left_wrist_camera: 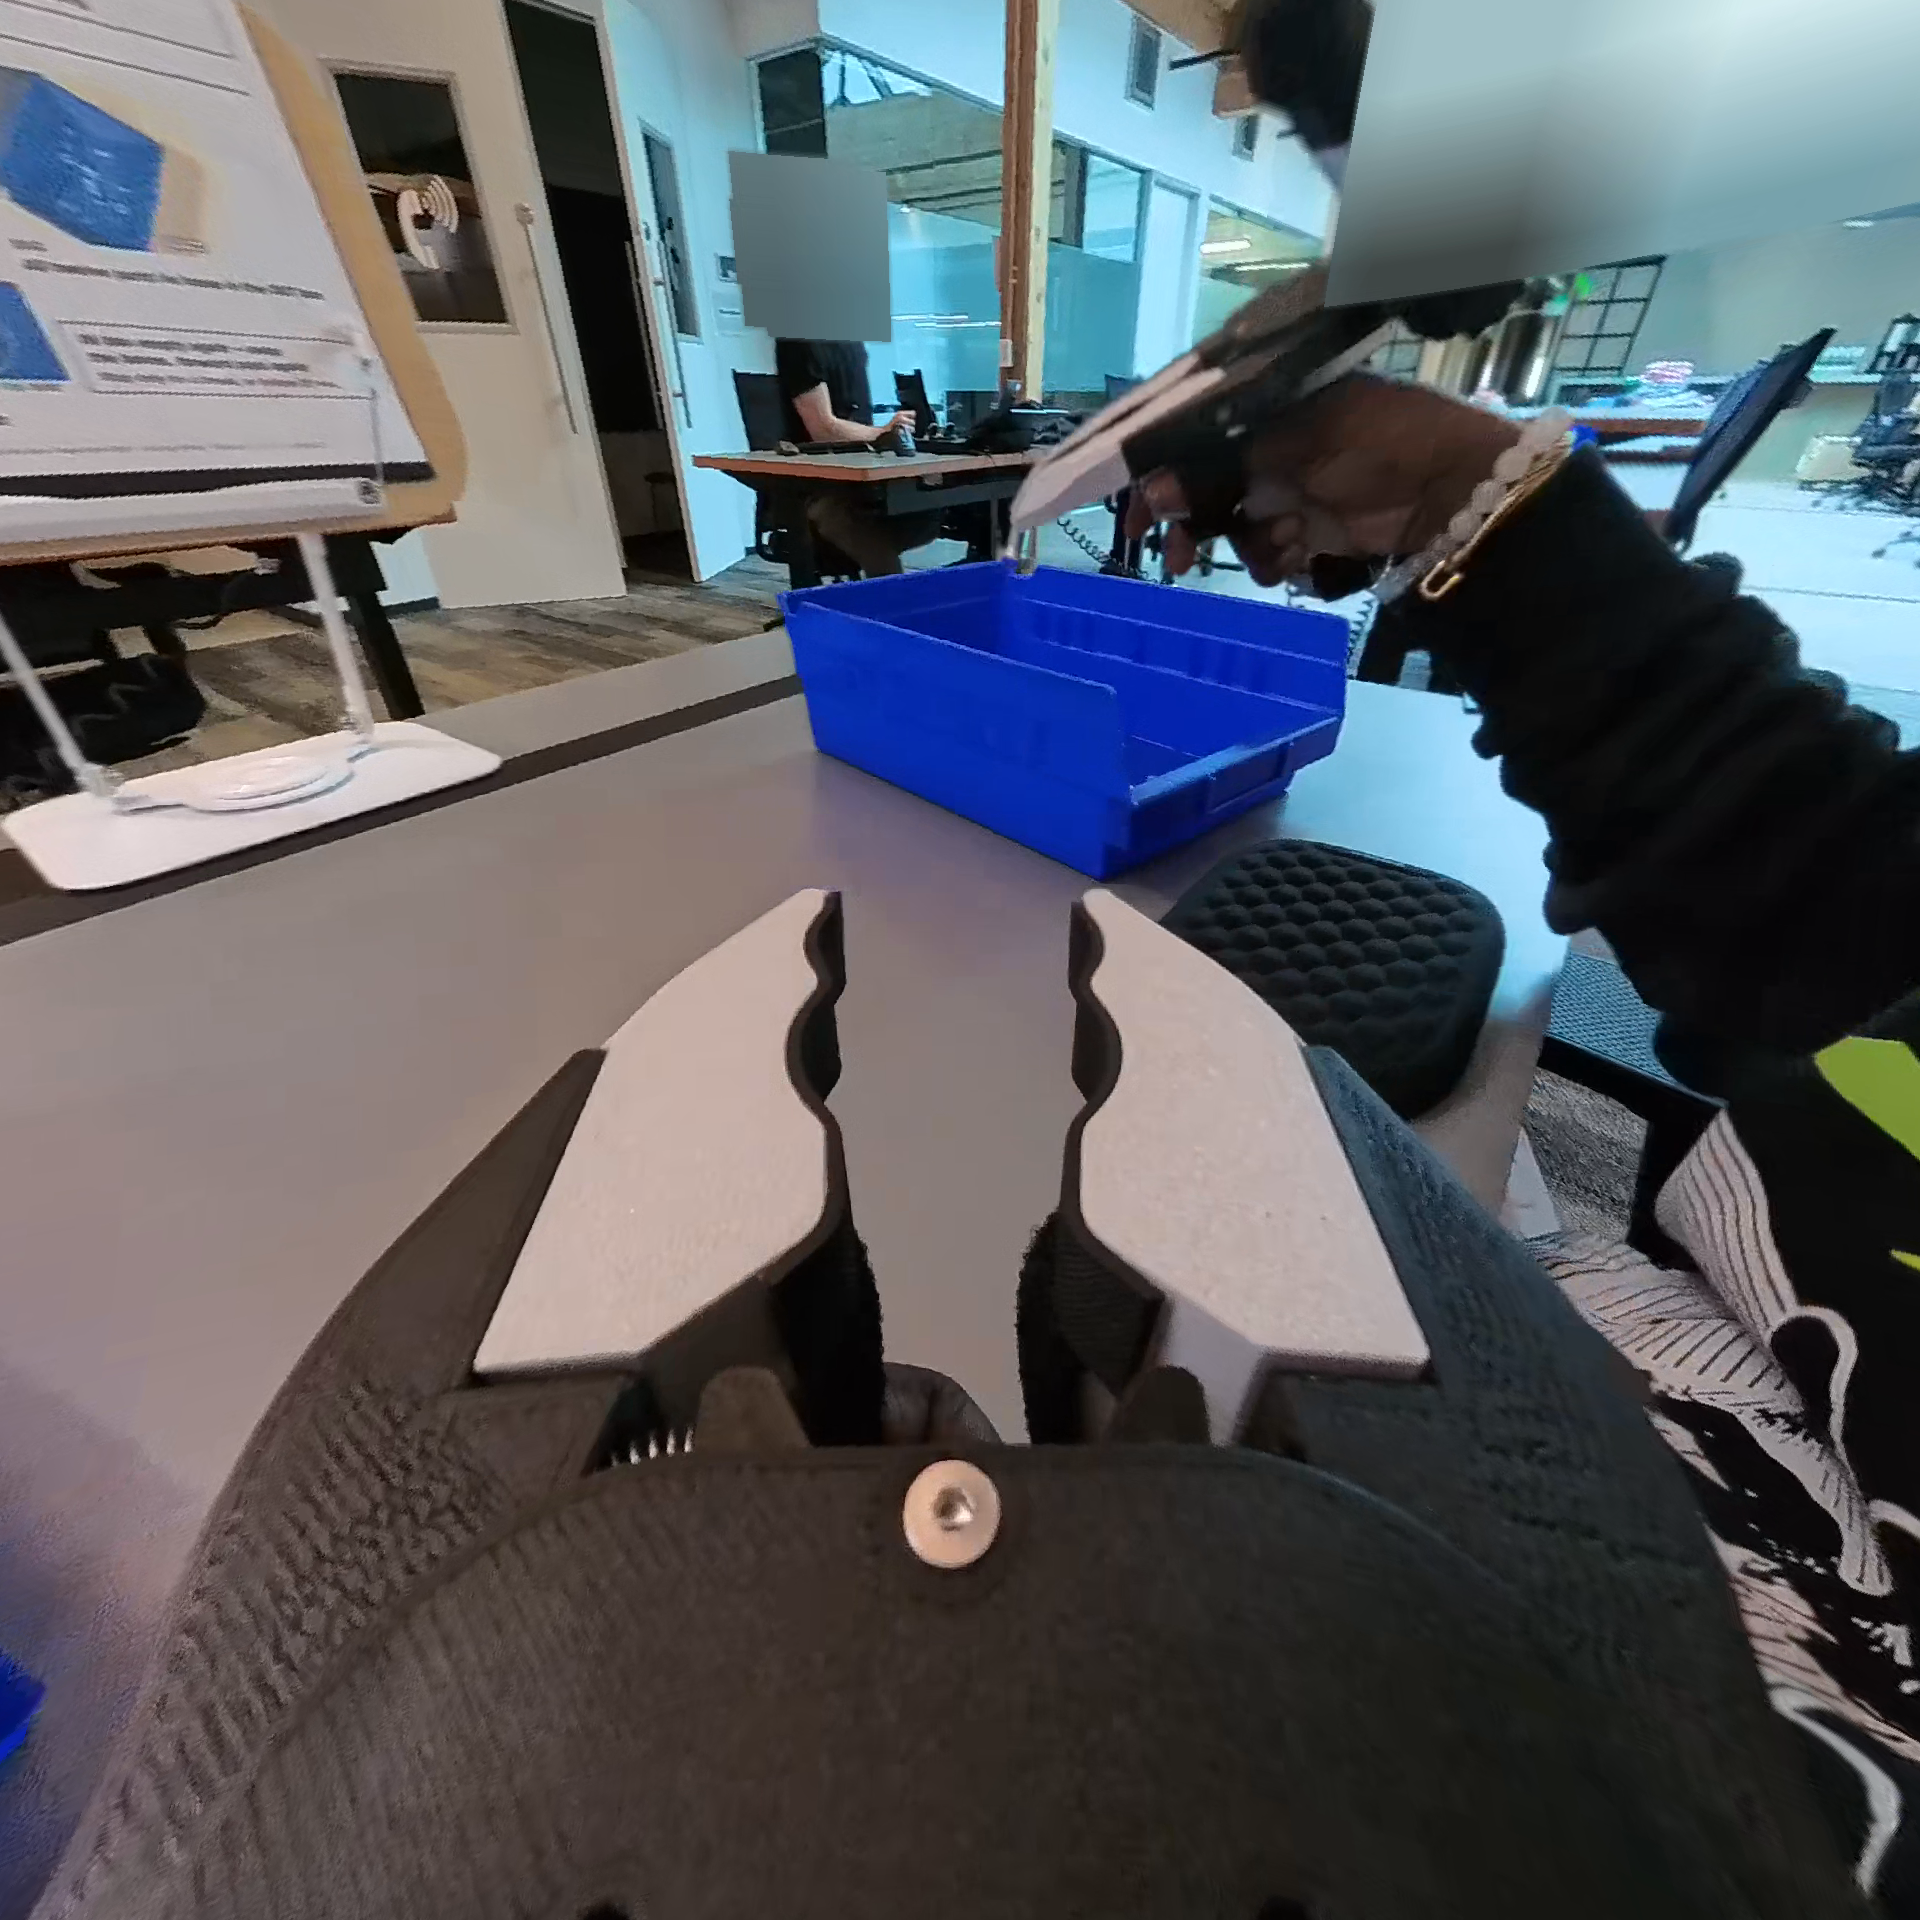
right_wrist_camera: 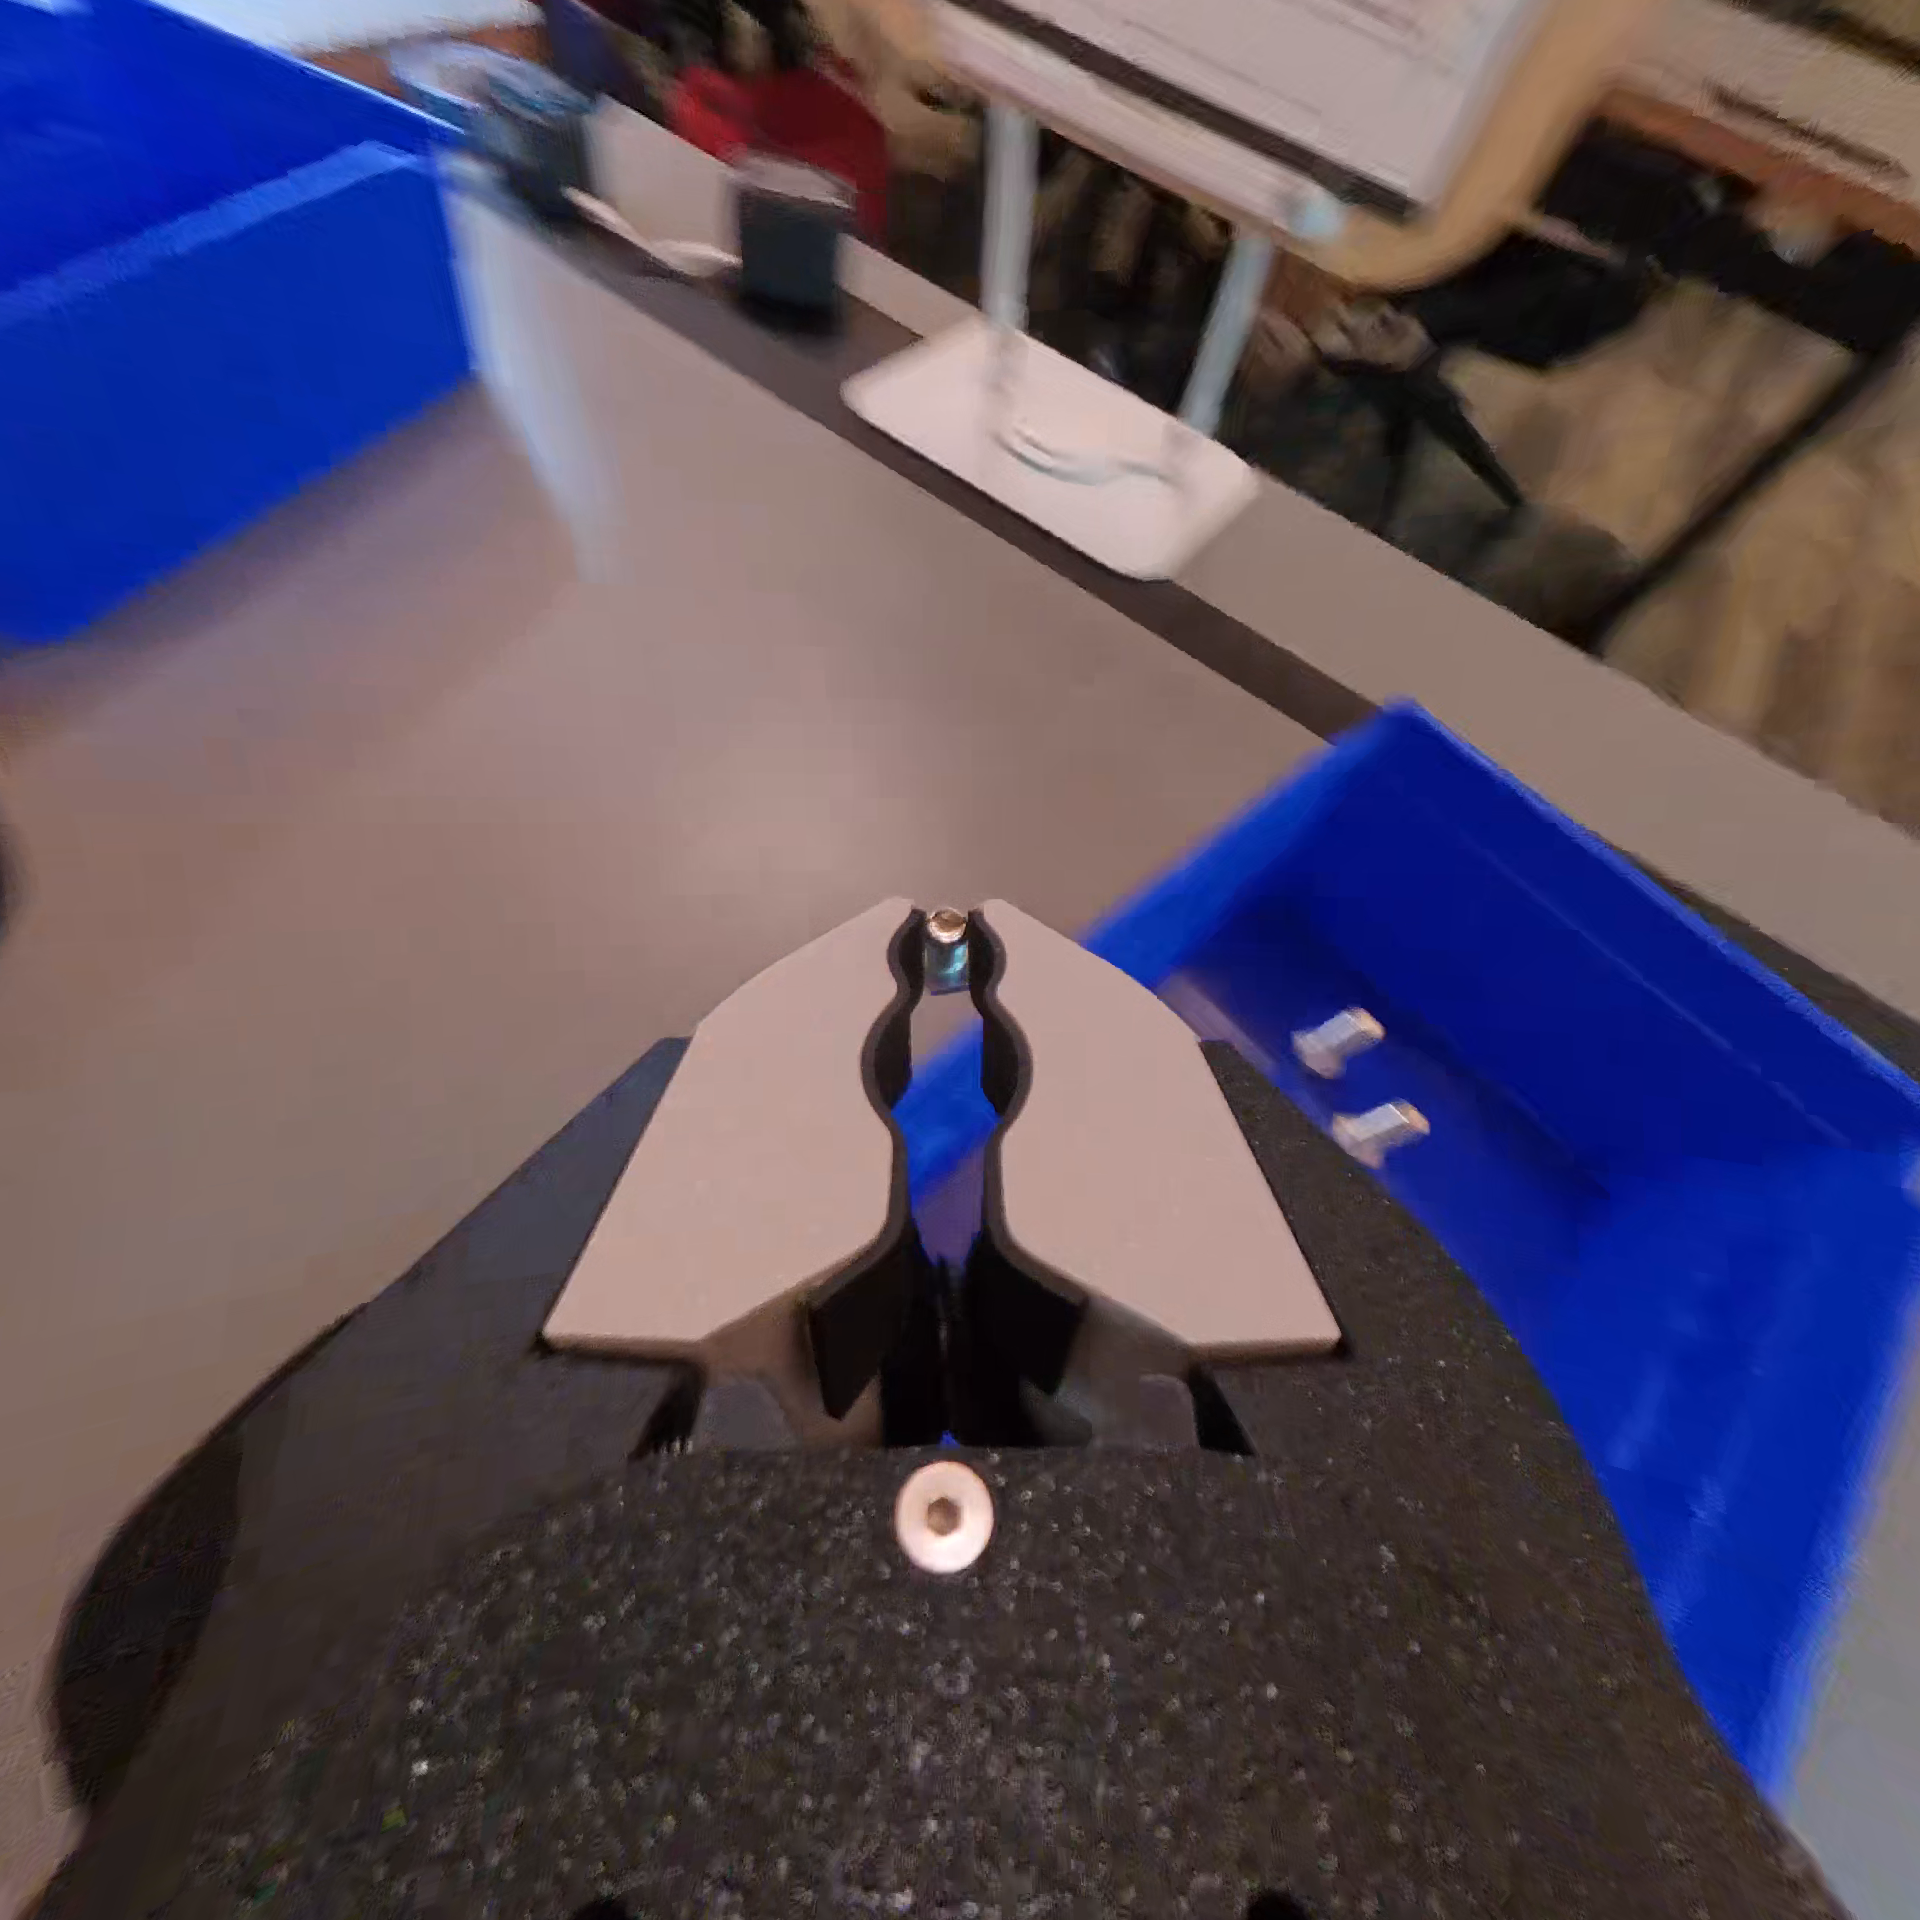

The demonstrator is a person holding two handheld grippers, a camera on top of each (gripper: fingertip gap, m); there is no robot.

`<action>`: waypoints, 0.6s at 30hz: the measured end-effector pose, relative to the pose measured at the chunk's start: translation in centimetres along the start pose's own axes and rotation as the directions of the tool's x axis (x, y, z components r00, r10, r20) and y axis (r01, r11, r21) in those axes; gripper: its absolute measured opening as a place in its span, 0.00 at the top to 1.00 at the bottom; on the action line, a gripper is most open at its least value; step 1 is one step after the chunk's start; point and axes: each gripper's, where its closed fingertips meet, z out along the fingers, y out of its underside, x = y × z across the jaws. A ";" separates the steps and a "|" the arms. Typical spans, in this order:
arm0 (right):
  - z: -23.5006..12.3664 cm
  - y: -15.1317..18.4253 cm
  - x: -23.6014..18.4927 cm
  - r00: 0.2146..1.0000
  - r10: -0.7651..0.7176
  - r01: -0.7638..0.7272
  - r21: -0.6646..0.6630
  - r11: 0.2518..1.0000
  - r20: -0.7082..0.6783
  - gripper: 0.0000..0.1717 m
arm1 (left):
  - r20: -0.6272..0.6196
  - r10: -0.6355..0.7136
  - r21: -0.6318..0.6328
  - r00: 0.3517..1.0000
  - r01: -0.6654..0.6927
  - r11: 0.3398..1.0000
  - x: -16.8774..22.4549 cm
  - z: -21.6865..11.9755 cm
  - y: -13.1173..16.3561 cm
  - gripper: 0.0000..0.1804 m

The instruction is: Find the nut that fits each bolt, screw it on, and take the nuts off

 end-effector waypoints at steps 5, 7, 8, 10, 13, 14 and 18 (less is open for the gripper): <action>3.1 5.7 7.9 0.979 0.129 -0.158 -0.193 0.968 -0.155 0.95 | 0.037 0.001 0.002 0.999 -0.001 1.000 -1.1 -0.9 -0.3 0.77; 4.4 7.9 9.3 0.973 0.159 -0.198 -0.254 0.947 -0.168 0.95 | 0.045 -0.003 0.003 0.999 0.003 1.000 -1.3 -1.1 -0.3 0.77; 4.9 8.8 9.7 0.970 0.173 -0.216 -0.280 0.935 -0.170 0.95 | 0.047 -0.006 0.005 0.999 0.005 1.000 -1.4 -1.1 -0.3 0.77; 5.7 10.3 10.6 0.963 0.194 -0.247 -0.319 0.915 -0.190 0.95 | 0.049 -0.007 0.002 0.999 0.007 1.000 -1.5 -1.2 -0.2 0.77; 6.6 12.0 11.4 0.954 0.208 -0.277 -0.366 0.889 -0.216 0.95 | 0.051 -0.003 -0.006 0.999 0.003 1.000 -1.6 -1.2 -0.1 0.77; 6.9 12.4 11.5 0.953 0.213 -0.283 -0.378 0.882 -0.216 0.95 | 0.051 -0.003 -0.007 0.999 0.003 1.000 -1.6 -1.2 -0.1 0.77; 7.6 13.4 11.8 0.953 0.208 -0.283 -0.403 0.870 -0.220 0.95 | 0.056 -0.002 -0.011 0.998 0.003 1.000 -1.7 -1.2 0.0 0.77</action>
